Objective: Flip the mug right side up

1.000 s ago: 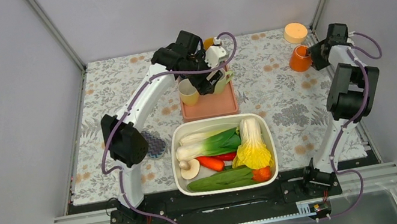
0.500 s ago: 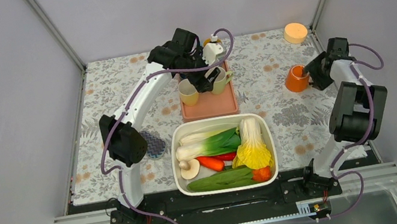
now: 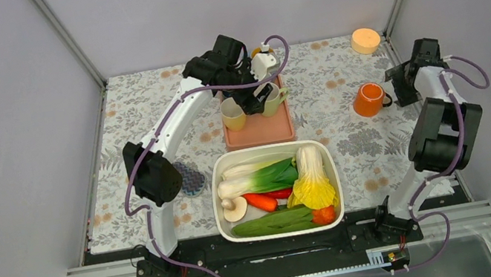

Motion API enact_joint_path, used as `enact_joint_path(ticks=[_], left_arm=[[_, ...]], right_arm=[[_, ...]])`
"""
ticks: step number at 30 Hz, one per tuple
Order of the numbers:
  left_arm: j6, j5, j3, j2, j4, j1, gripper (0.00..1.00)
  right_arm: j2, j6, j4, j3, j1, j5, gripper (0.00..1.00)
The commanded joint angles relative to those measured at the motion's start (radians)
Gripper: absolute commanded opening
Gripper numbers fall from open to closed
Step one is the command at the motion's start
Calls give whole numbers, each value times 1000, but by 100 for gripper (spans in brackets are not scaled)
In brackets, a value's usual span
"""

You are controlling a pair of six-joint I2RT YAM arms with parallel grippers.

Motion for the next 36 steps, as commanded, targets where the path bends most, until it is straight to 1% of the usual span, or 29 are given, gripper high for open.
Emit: enact_joint_path(ticks=[1, 3, 8, 11, 16, 18, 21, 22, 23, 26, 31, 34, 36], left_arm=[[-12, 16, -2, -64, 17, 1, 77], [-12, 10, -10, -68, 17, 2, 77], [-8, -3, -9, -65, 17, 3, 77], [-11, -2, -6, -63, 23, 3, 77], [-9, -4, -4, -64, 23, 3, 77], [-9, -3, -5, -63, 24, 3, 77], [-8, -2, -4, -63, 23, 3, 77], [-8, 0, -5, -62, 22, 3, 77], [-8, 1, -5, -61, 22, 3, 77], [-12, 5, -4, -62, 23, 3, 77], [-20, 8, -2, -58, 25, 4, 77], [-39, 6, 3, -51, 34, 7, 77], [-60, 9, 13, -44, 40, 10, 77]], right_arm=[[81, 194, -3, 56, -2, 31, 76], [101, 215, -2, 68, -2, 43, 71], [153, 233, -8, 73, -2, -15, 71], [170, 252, 12, 44, -2, 3, 68], [217, 227, 14, 65, -2, -6, 62], [223, 219, 15, 68, -2, -11, 53], [228, 198, 17, 77, -2, -32, 35], [229, 189, 20, 78, -2, -39, 26], [228, 183, 32, 77, -2, -40, 21], [213, 138, 68, 70, -2, -118, 1], [144, 50, 161, 52, 0, -220, 0], [91, -37, 205, 50, 15, -307, 0], [50, -110, 227, 37, 42, -333, 0]])
